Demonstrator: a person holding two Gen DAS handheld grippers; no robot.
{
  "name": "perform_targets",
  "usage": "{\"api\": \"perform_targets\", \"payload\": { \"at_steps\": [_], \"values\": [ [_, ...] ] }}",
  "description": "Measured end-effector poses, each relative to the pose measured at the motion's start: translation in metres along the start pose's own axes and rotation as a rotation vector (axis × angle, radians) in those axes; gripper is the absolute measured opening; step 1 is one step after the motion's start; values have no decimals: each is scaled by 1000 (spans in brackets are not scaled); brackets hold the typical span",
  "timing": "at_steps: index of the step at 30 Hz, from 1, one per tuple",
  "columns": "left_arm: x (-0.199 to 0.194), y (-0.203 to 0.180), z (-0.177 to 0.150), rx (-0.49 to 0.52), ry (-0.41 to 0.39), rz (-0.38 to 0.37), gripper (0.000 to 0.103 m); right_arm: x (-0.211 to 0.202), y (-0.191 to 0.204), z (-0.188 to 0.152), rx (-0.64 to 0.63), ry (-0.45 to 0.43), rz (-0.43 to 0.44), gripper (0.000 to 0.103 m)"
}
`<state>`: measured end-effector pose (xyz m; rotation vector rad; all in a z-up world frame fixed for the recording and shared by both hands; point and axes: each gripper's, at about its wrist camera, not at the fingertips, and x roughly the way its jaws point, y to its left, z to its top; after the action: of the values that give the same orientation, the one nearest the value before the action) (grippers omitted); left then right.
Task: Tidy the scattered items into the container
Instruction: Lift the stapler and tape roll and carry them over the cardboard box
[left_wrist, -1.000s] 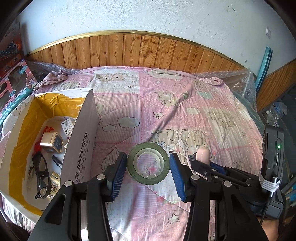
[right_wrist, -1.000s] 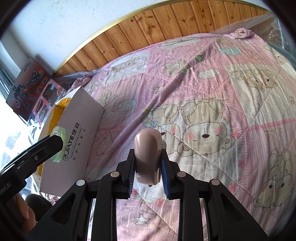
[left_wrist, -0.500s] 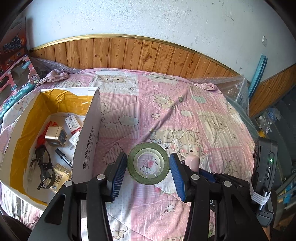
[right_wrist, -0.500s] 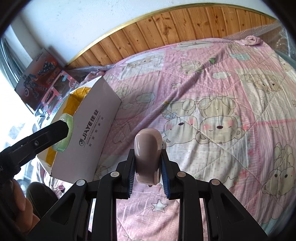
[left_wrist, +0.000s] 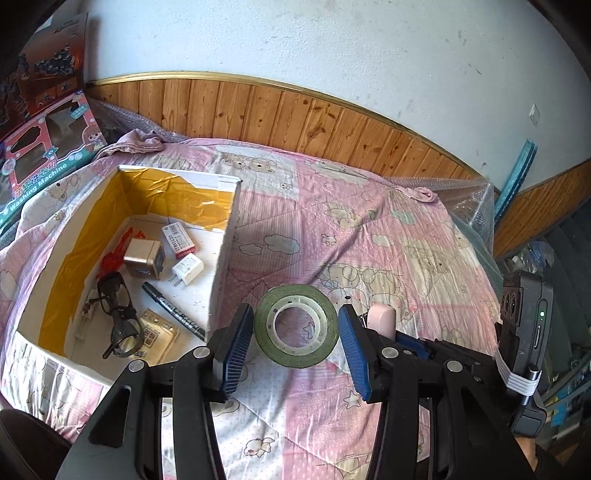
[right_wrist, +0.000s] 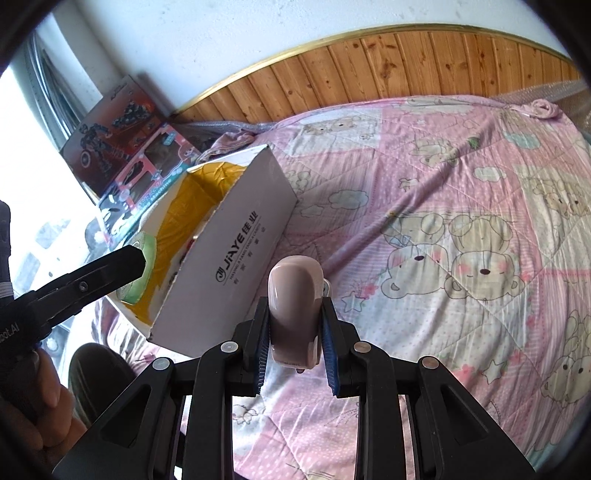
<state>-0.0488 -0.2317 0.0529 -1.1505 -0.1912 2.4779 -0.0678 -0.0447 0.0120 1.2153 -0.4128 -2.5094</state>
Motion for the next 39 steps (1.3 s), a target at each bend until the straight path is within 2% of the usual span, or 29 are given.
{"api": "perform_targets", "payload": {
  "at_steps": [10, 21, 27, 39],
  "values": [
    [-31, 69, 10, -131, -59, 48, 49, 3, 49, 24, -98, -4, 77, 26],
    [-26, 126, 20, -258, -69, 53, 49, 24, 86, 67, -154, 12, 133, 26],
    [-7, 135, 26, -283, -39, 26, 49, 43, 107, 94, -201, 23, 150, 27],
    [47, 127, 29, -289, 56, -25, 49, 92, 136, 140, -279, 68, 153, 27]
  ]
}}
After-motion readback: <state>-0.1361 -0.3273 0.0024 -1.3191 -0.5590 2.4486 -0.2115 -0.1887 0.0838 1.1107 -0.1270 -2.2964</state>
